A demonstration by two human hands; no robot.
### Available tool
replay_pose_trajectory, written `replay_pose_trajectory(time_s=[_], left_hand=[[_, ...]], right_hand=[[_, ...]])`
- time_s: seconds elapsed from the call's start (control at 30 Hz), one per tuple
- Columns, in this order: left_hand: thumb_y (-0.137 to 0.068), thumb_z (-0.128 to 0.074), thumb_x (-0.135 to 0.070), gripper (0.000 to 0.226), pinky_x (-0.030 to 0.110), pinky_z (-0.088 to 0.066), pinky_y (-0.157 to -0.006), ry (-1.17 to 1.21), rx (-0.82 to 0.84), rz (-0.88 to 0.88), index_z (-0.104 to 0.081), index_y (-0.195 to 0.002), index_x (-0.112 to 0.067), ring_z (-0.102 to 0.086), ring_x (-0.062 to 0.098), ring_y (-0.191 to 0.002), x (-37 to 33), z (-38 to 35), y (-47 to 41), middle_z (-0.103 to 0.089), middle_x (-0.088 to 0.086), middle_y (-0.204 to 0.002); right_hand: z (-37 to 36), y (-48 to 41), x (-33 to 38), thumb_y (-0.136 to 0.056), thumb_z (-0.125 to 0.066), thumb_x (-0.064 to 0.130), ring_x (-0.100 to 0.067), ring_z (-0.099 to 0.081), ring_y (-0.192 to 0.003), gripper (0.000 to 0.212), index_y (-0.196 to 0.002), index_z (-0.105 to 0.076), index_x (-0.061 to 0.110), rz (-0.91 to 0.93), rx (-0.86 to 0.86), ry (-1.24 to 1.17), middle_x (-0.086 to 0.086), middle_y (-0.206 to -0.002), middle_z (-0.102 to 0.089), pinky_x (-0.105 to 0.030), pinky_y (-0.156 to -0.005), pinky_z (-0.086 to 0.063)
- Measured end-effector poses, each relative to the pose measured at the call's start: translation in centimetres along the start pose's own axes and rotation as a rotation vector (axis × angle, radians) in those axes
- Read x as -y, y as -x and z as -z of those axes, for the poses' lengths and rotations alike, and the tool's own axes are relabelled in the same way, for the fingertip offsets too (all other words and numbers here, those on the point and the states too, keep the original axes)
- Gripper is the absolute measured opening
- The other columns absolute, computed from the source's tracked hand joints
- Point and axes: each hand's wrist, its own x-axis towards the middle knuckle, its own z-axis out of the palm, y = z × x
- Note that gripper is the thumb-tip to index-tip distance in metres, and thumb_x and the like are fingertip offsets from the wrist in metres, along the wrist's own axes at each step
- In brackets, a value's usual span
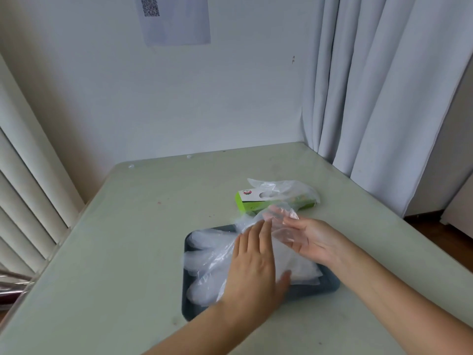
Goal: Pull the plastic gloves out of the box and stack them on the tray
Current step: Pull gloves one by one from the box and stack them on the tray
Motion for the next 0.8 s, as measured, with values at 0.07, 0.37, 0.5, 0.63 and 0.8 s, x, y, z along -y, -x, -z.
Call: replay_pose_trajectory(time_s=[0.07,0.37,0.5,0.63,0.8], left_hand=[[-0.044,-0.075,-0.017,0.094,0.041,-0.051,-0.093,-0.061,0.072,0.052,-0.041,-0.131,-0.002,-0.062,0.025,-0.111,0.4,-0.5,-0.7,-0.061,0.011,-0.125],[-0.042,-0.073,-0.009,0.08,0.032,-0.052,-0.09,-0.278,0.221,-0.335,-0.063,-0.121,-0.011,-0.065,0.02,-0.109,3.9,-0.3,0.6,-0.068,0.003,-0.118],[-0.029,-0.09,-0.026,0.067,0.016,-0.054,-0.061,-0.205,0.34,-0.329,-0.075,-0.094,-0.021,-0.07,0.008,-0.074,4.6,-0.4,0.8,-0.073,-0.009,-0.087],[-0.084,-0.062,-0.015,0.044,0.032,-0.053,-0.082,-0.13,0.436,-0.286,-0.055,-0.128,-0.012,-0.062,0.026,-0.106,4.5,0.1,0.6,-0.06,0.006,-0.127],[-0.065,-0.081,-0.016,0.04,0.022,-0.054,-0.054,-0.058,0.431,-0.364,-0.067,-0.103,-0.014,-0.07,0.019,-0.078,5.0,-0.1,0.9,-0.07,0.002,-0.099]], right_hand=[[-0.4,0.2,0.3,-0.098,-0.038,0.001,-0.023,-0.073,-0.076,0.031,-0.116,-0.062,0.007,0.012,0.057,-0.011,-0.015,-0.089,-0.072,-0.027,-0.06,-0.059],[2.1,0.5,1.2,-0.077,-0.06,-0.004,-0.026,-0.07,-0.088,0.034,-0.111,-0.066,-0.005,0.023,0.091,0.371,-0.022,-0.115,-0.066,-0.029,-0.078,-0.058],[1.5,-0.6,2.3,-0.073,-0.073,0.027,-0.024,-0.066,-0.088,0.045,-0.106,-0.068,-0.005,-0.042,0.018,0.773,-0.023,-0.109,-0.068,-0.028,-0.073,-0.054],[0.0,-2.2,4.6,-0.082,-0.066,0.047,-0.013,-0.067,-0.074,0.043,-0.096,-0.07,0.006,-0.219,0.002,1.196,-0.009,-0.092,-0.074,-0.021,-0.067,-0.049],[-2.8,-4.6,3.4,-0.078,-0.069,0.055,-0.01,-0.05,-0.066,0.036,-0.076,-0.071,0.019,-0.157,0.073,1.574,0.006,-0.07,-0.064,-0.018,-0.06,-0.038]])
